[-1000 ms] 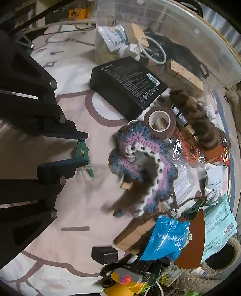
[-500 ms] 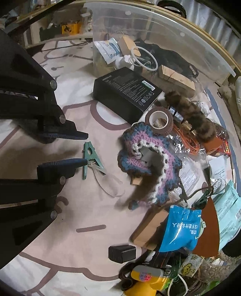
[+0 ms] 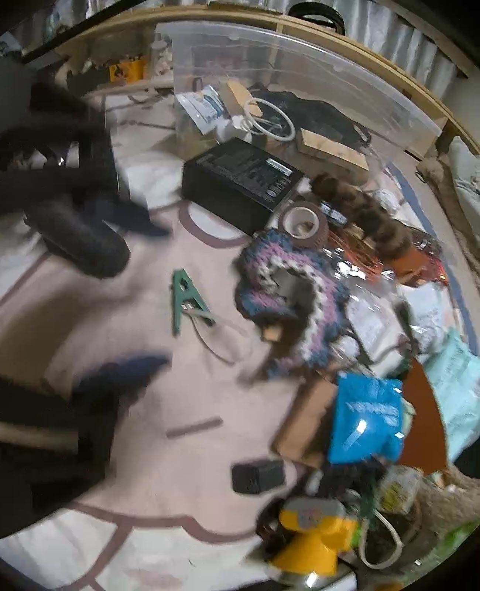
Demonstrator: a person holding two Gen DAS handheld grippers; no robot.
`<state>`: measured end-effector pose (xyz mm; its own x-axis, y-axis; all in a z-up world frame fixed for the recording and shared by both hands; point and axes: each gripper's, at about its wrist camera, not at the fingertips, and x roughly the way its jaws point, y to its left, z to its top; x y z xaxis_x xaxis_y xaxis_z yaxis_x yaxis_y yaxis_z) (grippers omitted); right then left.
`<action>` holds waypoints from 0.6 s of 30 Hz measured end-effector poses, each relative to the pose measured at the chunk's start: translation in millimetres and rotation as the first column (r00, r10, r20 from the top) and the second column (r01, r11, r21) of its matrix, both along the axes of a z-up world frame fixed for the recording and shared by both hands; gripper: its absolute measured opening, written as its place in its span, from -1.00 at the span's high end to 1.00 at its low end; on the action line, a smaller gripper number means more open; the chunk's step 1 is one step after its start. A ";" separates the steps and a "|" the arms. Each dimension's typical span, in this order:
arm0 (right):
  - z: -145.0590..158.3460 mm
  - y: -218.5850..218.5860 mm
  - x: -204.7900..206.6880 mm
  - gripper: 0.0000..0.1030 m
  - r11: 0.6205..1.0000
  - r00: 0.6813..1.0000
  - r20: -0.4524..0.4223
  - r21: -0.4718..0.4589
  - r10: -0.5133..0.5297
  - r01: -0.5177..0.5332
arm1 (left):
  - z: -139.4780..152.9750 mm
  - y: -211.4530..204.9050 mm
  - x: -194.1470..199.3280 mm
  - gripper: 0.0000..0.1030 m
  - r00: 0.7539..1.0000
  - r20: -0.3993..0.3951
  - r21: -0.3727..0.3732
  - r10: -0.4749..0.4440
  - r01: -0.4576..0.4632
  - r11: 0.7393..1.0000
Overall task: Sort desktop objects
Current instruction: 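Lift the green clothespin with the right tool while the left tool lifts the foam tube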
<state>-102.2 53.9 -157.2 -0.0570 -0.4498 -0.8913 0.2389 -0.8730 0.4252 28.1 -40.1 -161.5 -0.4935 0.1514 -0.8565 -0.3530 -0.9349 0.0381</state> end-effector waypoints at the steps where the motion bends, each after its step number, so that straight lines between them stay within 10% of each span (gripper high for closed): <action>1: -0.4 -1.2 -0.7 -0.43 1.000 1.000 -0.004 0.003 0.009 -0.009 | 1.1 0.3 -0.3 0.85 1.000 -0.002 0.001 0.001 -0.001 1.000; 18: -42.6 -53.4 -9.7 -0.43 0.971 0.991 -0.004 0.201 0.131 -0.128 | 6.8 -1.4 -6.4 0.86 1.000 0.013 0.005 0.028 -0.028 1.000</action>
<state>-111.9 0.5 -199.8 -0.0264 -0.2671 -0.9633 0.3614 -0.9010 0.2399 21.7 -41.5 -154.7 -0.4861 0.1424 -0.8622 -0.3272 -0.9445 0.0285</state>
